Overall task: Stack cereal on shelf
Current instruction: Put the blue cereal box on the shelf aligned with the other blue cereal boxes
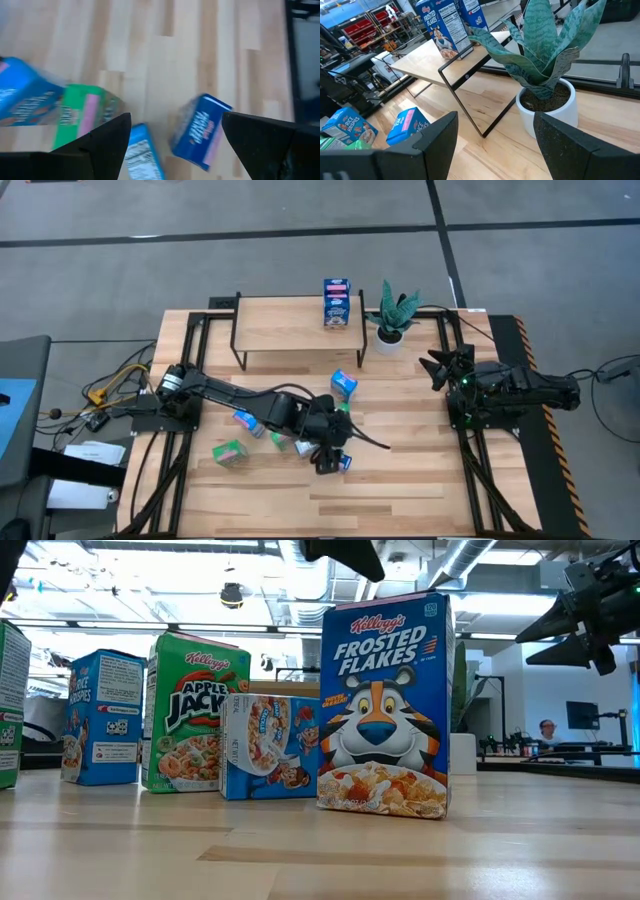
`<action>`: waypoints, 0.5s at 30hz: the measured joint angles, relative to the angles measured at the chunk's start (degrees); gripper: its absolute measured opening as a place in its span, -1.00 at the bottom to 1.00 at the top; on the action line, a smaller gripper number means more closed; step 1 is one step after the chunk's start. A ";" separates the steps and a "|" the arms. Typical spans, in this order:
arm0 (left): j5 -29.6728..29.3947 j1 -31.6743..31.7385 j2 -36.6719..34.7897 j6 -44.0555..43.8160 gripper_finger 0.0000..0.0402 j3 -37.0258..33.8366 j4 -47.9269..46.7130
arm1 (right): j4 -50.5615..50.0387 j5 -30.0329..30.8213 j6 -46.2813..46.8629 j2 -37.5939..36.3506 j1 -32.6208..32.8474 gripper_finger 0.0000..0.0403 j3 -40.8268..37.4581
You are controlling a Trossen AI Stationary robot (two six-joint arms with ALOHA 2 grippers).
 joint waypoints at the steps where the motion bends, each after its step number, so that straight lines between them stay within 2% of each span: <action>1: -1.47 -0.01 0.00 -0.44 0.50 0.00 -0.01 | 0.00 0.00 0.00 -0.01 0.00 0.42 0.00; 9: -12.98 0.13 0.02 -6.94 0.50 0.00 -2.17 | -0.01 0.00 0.00 0.00 0.00 0.42 0.00; 12: -12.50 0.34 0.04 -7.95 0.50 0.00 -2.09 | -0.01 0.02 -0.02 -0.01 0.00 0.42 0.00; 15: -7.52 1.13 0.04 -10.23 0.50 0.00 -2.35 | -0.02 0.02 -0.02 -0.02 0.00 0.42 0.00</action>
